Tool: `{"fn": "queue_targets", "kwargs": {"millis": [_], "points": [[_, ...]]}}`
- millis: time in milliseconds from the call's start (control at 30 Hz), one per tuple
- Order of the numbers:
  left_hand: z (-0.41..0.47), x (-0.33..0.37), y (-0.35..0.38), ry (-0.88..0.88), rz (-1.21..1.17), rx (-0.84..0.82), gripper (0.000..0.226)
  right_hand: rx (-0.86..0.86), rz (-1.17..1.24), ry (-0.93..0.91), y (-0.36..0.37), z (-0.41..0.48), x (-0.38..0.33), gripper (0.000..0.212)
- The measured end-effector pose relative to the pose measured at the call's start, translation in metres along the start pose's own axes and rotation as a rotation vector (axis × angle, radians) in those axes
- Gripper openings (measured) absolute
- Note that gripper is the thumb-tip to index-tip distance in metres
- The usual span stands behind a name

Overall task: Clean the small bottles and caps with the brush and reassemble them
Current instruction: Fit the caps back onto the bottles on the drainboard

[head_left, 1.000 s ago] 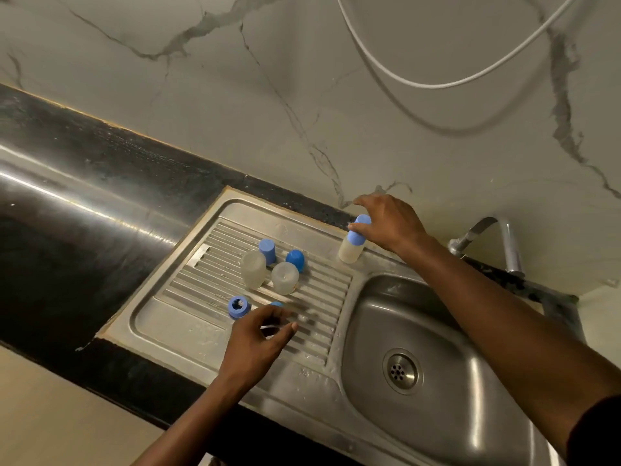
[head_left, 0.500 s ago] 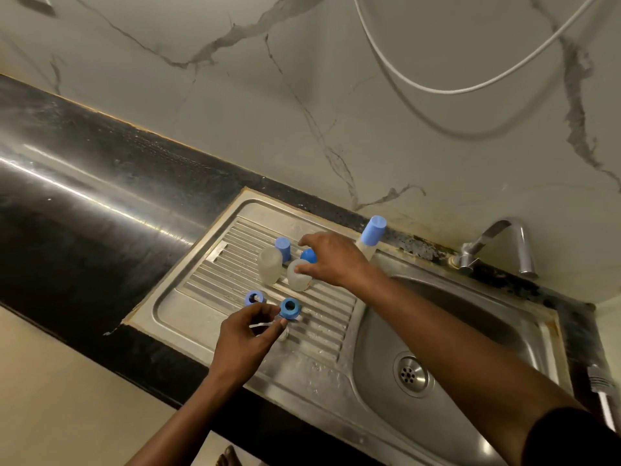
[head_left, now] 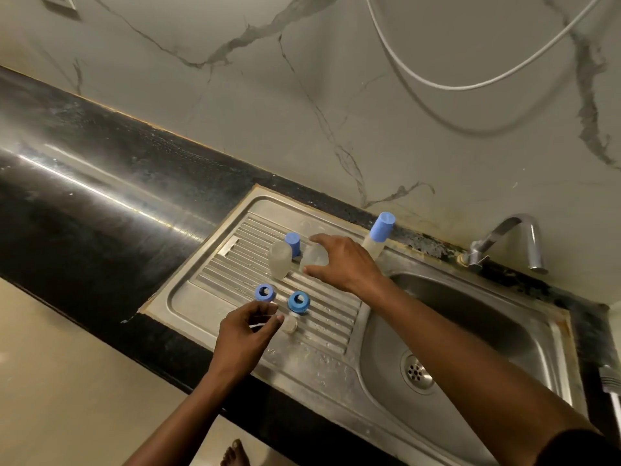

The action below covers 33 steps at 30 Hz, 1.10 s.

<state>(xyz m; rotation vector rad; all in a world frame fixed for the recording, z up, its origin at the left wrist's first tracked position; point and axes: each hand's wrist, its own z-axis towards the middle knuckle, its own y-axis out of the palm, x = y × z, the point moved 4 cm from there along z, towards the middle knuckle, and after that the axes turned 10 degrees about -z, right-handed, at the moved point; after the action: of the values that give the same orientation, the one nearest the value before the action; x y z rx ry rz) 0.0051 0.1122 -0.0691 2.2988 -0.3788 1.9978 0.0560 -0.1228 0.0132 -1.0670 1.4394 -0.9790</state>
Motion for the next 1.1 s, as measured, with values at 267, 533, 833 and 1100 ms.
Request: {"fn": "queue_targets", "kwargs": {"millis": [267,533,833,1100], "points": [[0.002,0.015,0.041,-0.155,-0.169,-0.114,0.048,0.058,0.505,0.151,0.005,-0.067,0.014,0.056],[-0.011,0.022,0.049,-0.099,-0.179,-0.158,0.039,-0.064,0.72,0.161,0.056,-0.128,0.014,0.054],[-0.029,-0.015,0.047,-0.071,-0.055,-0.274,0.048,-0.079,0.577,0.232,0.112,-0.144,0.018,0.053],[-0.033,-0.03,0.05,-0.07,0.03,-0.299,0.049,-0.111,0.571,0.213,0.132,-0.14,0.029,0.036]]}}
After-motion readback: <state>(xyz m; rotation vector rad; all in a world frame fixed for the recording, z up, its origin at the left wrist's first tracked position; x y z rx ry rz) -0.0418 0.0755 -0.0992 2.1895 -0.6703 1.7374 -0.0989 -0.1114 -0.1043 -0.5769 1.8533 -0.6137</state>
